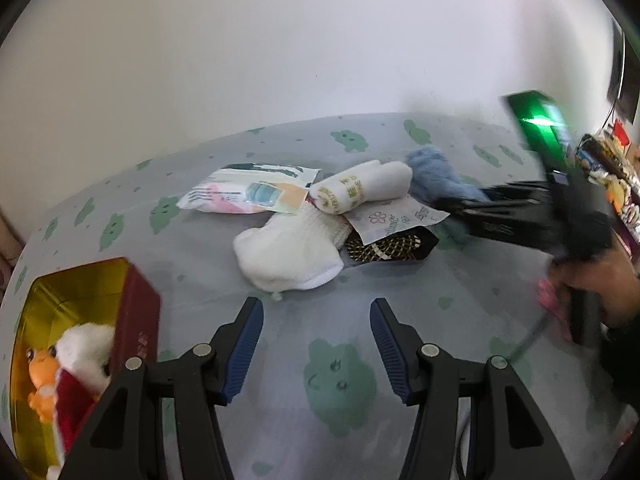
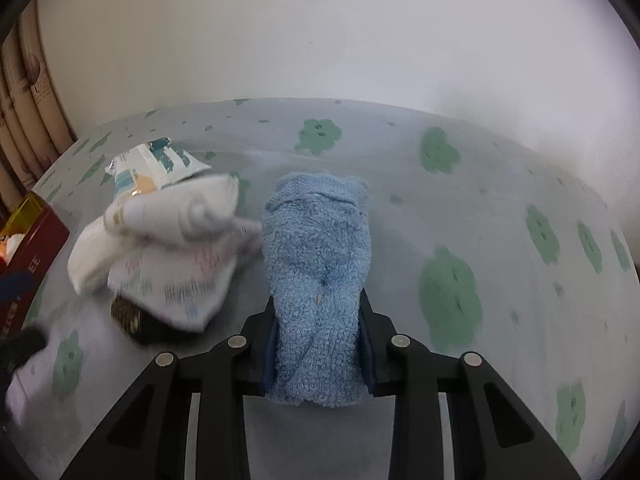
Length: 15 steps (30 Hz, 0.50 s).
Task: Organize soft objects
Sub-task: 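Move the right tool to the blue fuzzy towel and grasp it, then grasp the white knit mitten with the left tool while the right tool holds the blue towel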
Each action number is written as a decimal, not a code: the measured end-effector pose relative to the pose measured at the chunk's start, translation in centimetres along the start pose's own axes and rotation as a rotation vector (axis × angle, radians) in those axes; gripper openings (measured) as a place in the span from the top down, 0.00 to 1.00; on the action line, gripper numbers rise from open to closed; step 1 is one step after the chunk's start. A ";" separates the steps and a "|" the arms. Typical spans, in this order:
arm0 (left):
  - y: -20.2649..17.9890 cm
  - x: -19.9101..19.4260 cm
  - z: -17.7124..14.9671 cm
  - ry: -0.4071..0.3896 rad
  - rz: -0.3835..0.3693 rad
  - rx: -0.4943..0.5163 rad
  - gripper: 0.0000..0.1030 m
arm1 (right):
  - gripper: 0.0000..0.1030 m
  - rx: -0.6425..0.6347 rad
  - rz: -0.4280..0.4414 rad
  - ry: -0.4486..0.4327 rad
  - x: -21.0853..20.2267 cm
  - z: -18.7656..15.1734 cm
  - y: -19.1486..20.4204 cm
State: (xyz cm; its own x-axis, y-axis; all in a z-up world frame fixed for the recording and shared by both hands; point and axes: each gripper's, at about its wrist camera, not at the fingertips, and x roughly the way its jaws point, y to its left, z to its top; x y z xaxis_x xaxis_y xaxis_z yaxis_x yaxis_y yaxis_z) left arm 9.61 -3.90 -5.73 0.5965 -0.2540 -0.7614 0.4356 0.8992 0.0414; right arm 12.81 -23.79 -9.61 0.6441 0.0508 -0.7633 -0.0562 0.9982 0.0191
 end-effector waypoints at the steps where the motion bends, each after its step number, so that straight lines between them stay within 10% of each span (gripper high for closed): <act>1: -0.1 0.4 0.1 0.005 -0.002 0.001 0.45 | 0.72 0.002 -0.001 -0.002 -0.3 -0.4 -0.2; 15: 0.0 4.9 2.4 0.017 0.117 0.051 0.45 | 0.68 0.006 0.014 0.000 -1.3 -2.3 -0.7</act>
State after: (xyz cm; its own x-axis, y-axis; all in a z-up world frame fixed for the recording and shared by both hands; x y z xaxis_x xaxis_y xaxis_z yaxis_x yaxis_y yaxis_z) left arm 14.14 -6.01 -7.89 0.6341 -0.1425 -0.7600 0.3977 0.9030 0.1624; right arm 10.26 -24.58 -10.16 0.6429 0.0644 -0.7632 -0.0605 0.9976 0.0333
